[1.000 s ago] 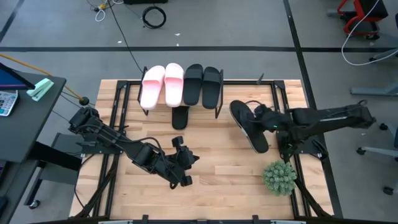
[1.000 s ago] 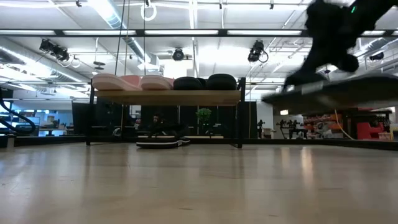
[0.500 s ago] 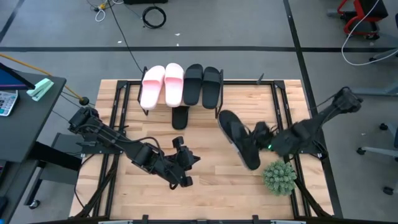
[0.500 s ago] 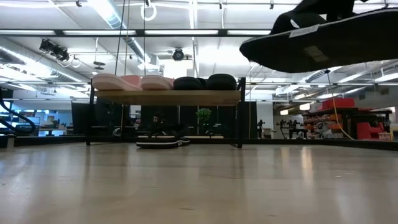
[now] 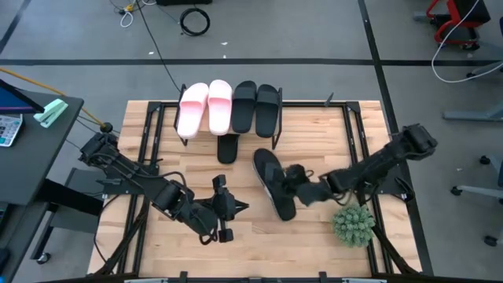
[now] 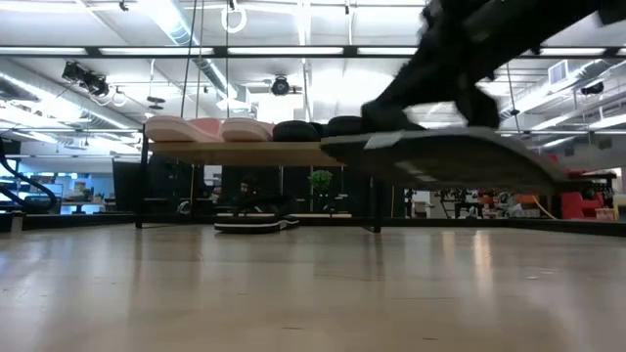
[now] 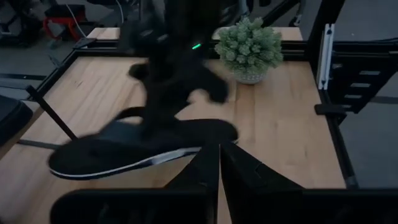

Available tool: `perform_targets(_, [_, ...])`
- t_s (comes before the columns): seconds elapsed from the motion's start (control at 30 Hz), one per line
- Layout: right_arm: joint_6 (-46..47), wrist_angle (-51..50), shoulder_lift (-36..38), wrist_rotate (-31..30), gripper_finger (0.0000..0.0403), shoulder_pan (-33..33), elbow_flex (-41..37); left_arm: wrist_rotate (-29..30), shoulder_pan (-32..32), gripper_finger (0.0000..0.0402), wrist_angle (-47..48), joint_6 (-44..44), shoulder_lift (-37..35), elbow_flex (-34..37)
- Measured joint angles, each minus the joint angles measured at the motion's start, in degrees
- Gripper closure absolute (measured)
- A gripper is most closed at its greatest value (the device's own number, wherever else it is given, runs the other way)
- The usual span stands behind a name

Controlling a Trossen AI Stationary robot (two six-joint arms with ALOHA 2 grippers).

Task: Pick and place slides into the shelf
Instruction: Put the black slipper under the shelf

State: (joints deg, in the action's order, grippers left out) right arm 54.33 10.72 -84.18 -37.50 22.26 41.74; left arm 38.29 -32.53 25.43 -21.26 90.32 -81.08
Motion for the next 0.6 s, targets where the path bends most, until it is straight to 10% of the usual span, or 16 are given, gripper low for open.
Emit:
perform_targets(0.3, [1.6,12.1,-7.4,10.0,0.0399,-9.7,0.1,0.0,0.0,0.0396,0.6,2.9,-0.1,0.0])
perform_targets(0.6, [4.0,12.0,-13.8,5.3,0.0399,-12.8,1.8,0.0,-0.4,0.0376,1.7,3.0,-0.1,0.0])
